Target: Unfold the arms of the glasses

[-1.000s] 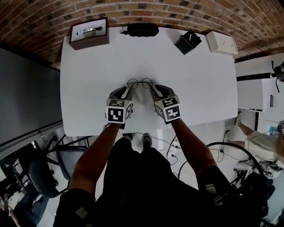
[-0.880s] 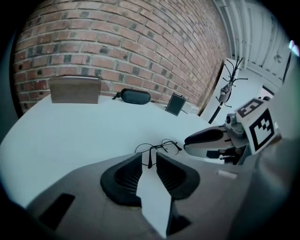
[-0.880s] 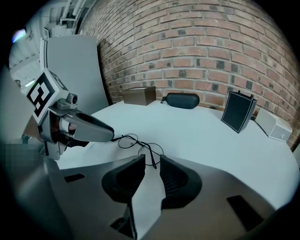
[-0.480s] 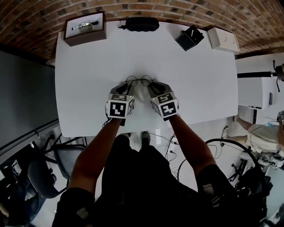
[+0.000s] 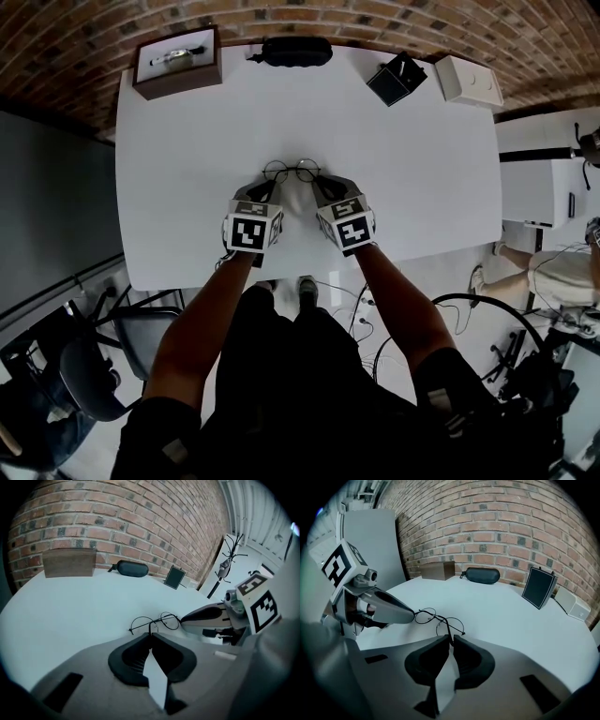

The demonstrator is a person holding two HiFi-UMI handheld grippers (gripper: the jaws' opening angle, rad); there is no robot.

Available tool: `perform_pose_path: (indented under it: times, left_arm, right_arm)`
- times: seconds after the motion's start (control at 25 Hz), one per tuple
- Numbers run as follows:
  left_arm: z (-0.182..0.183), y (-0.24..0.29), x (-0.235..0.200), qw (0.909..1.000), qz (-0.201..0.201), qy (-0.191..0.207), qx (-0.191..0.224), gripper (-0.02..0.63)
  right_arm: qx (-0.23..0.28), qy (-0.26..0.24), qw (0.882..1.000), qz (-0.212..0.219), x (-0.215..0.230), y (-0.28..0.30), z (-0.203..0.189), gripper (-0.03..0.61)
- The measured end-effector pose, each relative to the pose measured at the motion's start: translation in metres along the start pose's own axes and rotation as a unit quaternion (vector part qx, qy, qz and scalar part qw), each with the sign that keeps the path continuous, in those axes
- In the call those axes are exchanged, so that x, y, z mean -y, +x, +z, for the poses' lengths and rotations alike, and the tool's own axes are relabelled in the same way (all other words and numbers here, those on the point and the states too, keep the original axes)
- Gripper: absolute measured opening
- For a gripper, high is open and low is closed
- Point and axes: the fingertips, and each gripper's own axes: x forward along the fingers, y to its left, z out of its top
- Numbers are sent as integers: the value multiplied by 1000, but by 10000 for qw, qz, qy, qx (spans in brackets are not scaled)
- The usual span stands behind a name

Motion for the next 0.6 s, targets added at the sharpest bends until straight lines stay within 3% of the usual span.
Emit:
perform_pose_path:
  times: [0.6]
  left_arm:
    - [3,-34,29,9991,17,142,405,26]
  right_arm:
    - [652,-281,9968,353,-33,-47,18,25]
